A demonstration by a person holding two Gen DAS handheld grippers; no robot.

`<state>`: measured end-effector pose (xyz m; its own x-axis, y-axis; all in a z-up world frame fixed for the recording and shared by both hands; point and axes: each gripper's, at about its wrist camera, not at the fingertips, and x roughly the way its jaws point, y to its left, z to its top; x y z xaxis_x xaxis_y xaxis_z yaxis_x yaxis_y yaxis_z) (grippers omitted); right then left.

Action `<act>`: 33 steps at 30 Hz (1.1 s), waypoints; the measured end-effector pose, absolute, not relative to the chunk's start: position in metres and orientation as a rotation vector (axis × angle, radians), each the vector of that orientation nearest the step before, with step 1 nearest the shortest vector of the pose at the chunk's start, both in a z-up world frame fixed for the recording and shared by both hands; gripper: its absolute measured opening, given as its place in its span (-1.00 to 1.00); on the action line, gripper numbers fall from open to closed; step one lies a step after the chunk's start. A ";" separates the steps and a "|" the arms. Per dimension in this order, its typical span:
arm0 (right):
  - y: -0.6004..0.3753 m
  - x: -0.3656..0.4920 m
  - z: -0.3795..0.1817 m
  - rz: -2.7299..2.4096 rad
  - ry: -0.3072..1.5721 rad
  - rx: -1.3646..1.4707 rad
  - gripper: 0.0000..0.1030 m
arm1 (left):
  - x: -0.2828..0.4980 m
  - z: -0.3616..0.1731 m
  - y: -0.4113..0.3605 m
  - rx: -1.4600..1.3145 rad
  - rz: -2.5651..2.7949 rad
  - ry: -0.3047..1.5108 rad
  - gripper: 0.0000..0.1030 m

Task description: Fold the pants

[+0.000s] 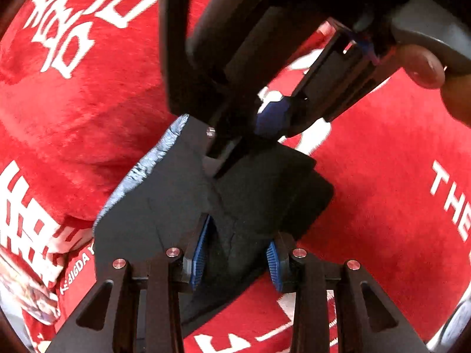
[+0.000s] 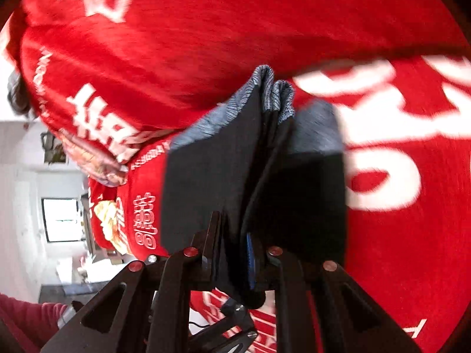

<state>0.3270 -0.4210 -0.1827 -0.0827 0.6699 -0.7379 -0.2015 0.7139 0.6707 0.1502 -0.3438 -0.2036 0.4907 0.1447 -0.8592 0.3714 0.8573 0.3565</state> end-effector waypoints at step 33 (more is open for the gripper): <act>-0.412 0.253 -0.190 0.417 1.474 0.104 -0.51 | 0.128 -0.182 -0.137 0.004 0.156 1.418 0.56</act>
<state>0.2532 -0.4125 -0.1897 0.0401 0.3343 -0.9416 -0.2087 0.9244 0.3193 0.1280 -0.1369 -0.1823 0.1441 0.1103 -0.9834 -0.1057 0.9898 0.0955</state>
